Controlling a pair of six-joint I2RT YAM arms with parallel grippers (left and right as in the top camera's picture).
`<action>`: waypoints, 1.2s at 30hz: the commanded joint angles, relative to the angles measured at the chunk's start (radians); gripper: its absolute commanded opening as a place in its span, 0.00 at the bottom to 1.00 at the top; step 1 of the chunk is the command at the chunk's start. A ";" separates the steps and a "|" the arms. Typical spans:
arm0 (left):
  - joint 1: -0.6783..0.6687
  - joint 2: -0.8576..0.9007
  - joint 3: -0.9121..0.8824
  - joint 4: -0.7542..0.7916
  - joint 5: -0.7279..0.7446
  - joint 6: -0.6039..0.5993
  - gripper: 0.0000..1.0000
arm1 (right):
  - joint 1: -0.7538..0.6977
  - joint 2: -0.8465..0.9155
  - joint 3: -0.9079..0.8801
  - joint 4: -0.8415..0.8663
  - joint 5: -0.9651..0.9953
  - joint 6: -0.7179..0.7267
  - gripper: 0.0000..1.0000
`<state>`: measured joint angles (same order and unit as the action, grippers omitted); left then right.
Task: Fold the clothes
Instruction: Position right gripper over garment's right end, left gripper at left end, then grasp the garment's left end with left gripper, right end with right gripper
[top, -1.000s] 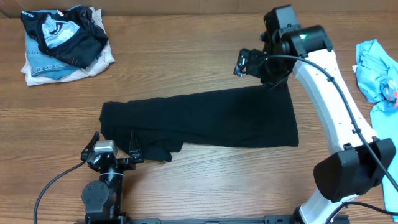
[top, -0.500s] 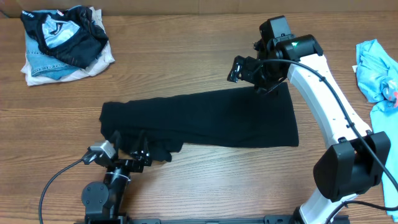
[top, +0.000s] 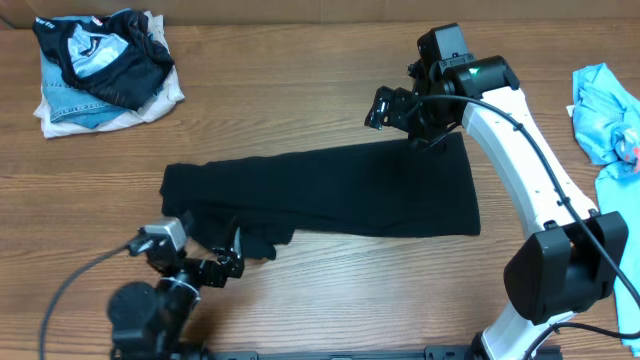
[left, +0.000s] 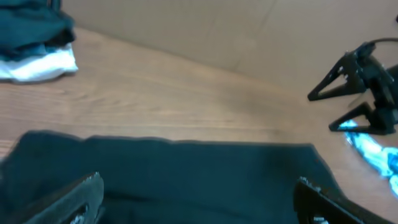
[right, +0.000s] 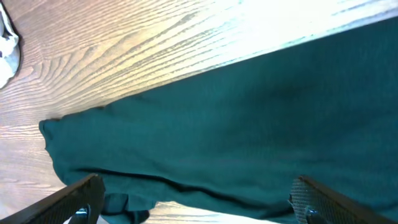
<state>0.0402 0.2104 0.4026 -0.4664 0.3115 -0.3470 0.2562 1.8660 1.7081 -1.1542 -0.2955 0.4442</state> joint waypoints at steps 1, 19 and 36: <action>0.004 0.184 0.204 -0.174 -0.058 0.108 1.00 | 0.003 -0.001 -0.002 0.006 0.014 0.002 1.00; -0.287 0.931 0.604 -0.568 -0.101 0.166 1.00 | 0.003 -0.001 -0.002 -0.004 0.051 0.002 1.00; -0.445 1.202 0.603 -0.670 -0.423 -0.285 1.00 | 0.003 -0.001 -0.002 0.031 0.071 0.002 1.00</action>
<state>-0.3634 1.3575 0.9844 -1.1313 -0.0086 -0.4667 0.2558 1.8660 1.7069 -1.1294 -0.2382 0.4442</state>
